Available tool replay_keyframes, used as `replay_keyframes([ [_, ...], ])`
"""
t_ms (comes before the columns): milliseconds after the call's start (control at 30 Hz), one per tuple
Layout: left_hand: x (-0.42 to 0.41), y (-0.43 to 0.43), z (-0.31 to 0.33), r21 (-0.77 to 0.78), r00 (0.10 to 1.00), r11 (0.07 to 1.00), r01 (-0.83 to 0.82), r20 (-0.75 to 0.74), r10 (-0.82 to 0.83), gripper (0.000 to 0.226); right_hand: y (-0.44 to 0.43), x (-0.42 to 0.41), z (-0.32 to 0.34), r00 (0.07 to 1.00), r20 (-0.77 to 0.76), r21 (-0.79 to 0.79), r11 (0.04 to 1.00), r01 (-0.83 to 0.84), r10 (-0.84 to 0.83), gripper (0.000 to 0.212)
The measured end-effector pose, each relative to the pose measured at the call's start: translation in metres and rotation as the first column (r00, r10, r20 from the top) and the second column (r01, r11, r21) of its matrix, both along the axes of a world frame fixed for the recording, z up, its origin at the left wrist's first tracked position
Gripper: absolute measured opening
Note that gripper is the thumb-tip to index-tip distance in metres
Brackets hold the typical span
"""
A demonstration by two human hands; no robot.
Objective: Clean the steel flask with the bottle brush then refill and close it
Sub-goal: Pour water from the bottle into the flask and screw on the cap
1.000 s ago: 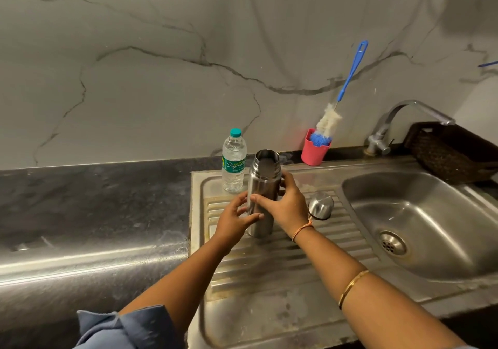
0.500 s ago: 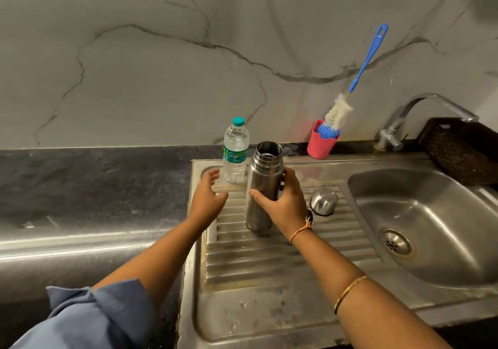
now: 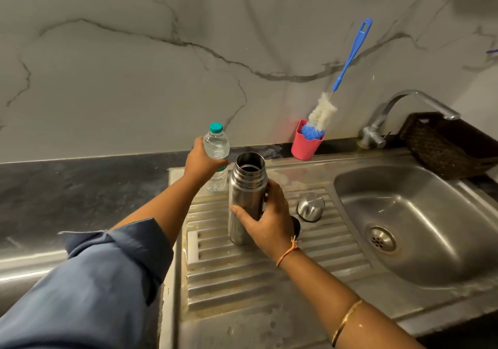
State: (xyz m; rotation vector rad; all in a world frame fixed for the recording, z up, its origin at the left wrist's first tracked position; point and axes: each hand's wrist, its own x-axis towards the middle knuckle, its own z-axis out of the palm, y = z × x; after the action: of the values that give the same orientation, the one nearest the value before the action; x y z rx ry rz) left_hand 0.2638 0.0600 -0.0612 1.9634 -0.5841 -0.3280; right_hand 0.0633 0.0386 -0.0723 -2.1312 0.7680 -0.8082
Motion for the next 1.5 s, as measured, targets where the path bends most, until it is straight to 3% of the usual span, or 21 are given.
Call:
replay_keyframes([
  [67,-0.004,0.0,0.0,0.018,0.999,1.0,-0.021,0.029,0.02,0.068,0.0,0.0,-0.001,1.0,-0.003,0.009,1.0,0.001,-0.001,0.078],
  [200,-0.017,0.016,0.001,-0.037,0.996,0.997,-0.062,0.059,0.064,0.067,0.0,0.0,0.001,1.0,-0.01,0.027,1.0,-0.004,0.004,0.081],
  [400,-0.035,0.065,0.005,-0.055,0.975,0.975,-0.217,0.036,0.219,0.063,-0.001,-0.006,0.008,0.998,0.004,0.116,0.991,-0.068,0.068,0.069],
  [533,-0.052,0.1,0.016,-0.045,0.964,0.965,-0.258,0.06,0.26,0.061,-0.002,-0.014,0.018,0.991,-0.036,0.205,0.972,-0.116,0.126,0.087],
  [633,-0.068,0.122,0.024,-0.014,0.97,0.973,-0.229,0.085,0.229,0.062,0.003,-0.024,0.018,0.991,-0.051,0.273,0.956,-0.105,0.124,0.105],
  [833,-0.114,0.149,0.034,0.066,0.978,0.986,-0.152,0.154,0.14,0.064,0.025,-0.053,0.001,0.996,-0.014,0.481,0.874,-0.076,0.094,0.082],
  [967,-0.149,0.15,0.038,0.1,0.982,0.989,-0.106,0.165,0.089,0.07,0.032,-0.065,-0.002,0.899,0.015,0.509,0.771,-0.384,0.437,0.063],
  [1033,-0.167,0.147,0.041,0.104,0.982,0.99,-0.097,0.171,0.078,0.071,0.034,-0.071,0.001,0.808,-0.018,0.491,0.71,-0.505,0.588,0.068],
  [1100,-0.184,0.143,0.043,0.106,0.981,0.99,-0.095,0.182,0.075,0.067,0.033,-0.075,0.004,0.771,-0.022,0.47,0.688,-0.553,0.636,0.077],
  [1267,-0.218,0.126,0.043,0.099,0.991,0.994,-0.05,0.129,0.037,0.071,0.031,-0.079,0.003,0.854,0.096,0.365,0.78,-0.508,0.511,0.076],
  [1400,-0.229,0.114,0.044,0.189,0.993,0.977,0.096,0.053,-0.107,0.072,0.021,-0.094,-0.008,0.899,0.104,0.316,0.843,-0.436,0.426,0.067],
  [1500,-0.232,0.11,0.055,0.057,0.969,0.968,0.244,-0.06,-0.24,0.074,0.017,-0.11,-0.02,0.905,0.121,0.345,0.838,-0.423,0.407,0.064],
])
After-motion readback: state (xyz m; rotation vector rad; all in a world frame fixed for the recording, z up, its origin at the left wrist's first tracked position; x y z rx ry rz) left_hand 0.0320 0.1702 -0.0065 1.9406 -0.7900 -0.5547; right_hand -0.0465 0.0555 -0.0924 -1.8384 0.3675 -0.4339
